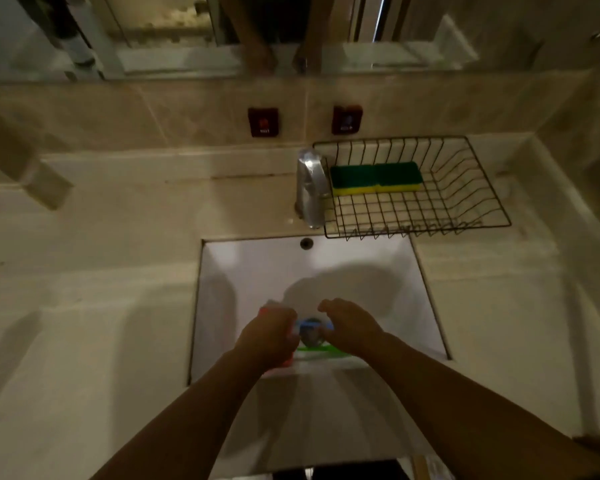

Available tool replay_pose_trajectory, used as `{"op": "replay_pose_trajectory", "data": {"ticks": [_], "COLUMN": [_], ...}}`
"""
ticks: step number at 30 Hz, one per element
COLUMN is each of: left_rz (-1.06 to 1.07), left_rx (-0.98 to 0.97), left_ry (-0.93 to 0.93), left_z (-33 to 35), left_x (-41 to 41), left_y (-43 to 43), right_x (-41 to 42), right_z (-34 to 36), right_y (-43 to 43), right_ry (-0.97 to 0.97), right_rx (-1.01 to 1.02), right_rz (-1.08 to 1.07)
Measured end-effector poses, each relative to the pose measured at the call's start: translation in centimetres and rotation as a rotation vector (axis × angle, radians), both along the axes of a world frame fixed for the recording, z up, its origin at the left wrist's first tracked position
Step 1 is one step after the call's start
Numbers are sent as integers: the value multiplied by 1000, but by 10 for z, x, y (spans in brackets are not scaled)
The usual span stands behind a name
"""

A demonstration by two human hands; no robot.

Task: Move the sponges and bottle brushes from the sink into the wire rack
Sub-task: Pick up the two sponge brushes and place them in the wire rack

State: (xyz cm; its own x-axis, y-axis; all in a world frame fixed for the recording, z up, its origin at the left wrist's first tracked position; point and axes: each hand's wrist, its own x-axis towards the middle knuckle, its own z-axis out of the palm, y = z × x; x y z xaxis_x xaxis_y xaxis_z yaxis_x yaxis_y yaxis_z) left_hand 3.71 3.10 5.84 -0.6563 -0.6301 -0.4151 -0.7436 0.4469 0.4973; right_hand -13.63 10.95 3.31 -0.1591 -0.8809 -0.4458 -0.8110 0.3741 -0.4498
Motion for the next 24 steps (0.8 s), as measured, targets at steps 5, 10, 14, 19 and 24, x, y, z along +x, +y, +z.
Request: {"op": "replay_pose_trajectory", "data": {"ticks": [5,10,14,19,24], "left_rz": [15,-54,-138,-145,-88], "left_rx": [98,190,180,169,176], "left_ry": [-9,-109,-69,-101,-92], "left_z": [-38,-62,-77,-90,-105], "left_x": [-11,-21,-27,-29,-26], "left_y": [6,8,8,9,14], "right_x": [-8,-10,-9,-12,-13], "right_z": [-34,-58,-73,-90,-98], "right_y": [-6,-10,-12,-15,-22], "right_ry": [-13,-7,-49,-82,-84], "right_rx": [86,95,85,69,113], "right_rz": [105,82,52,8,-7]}}
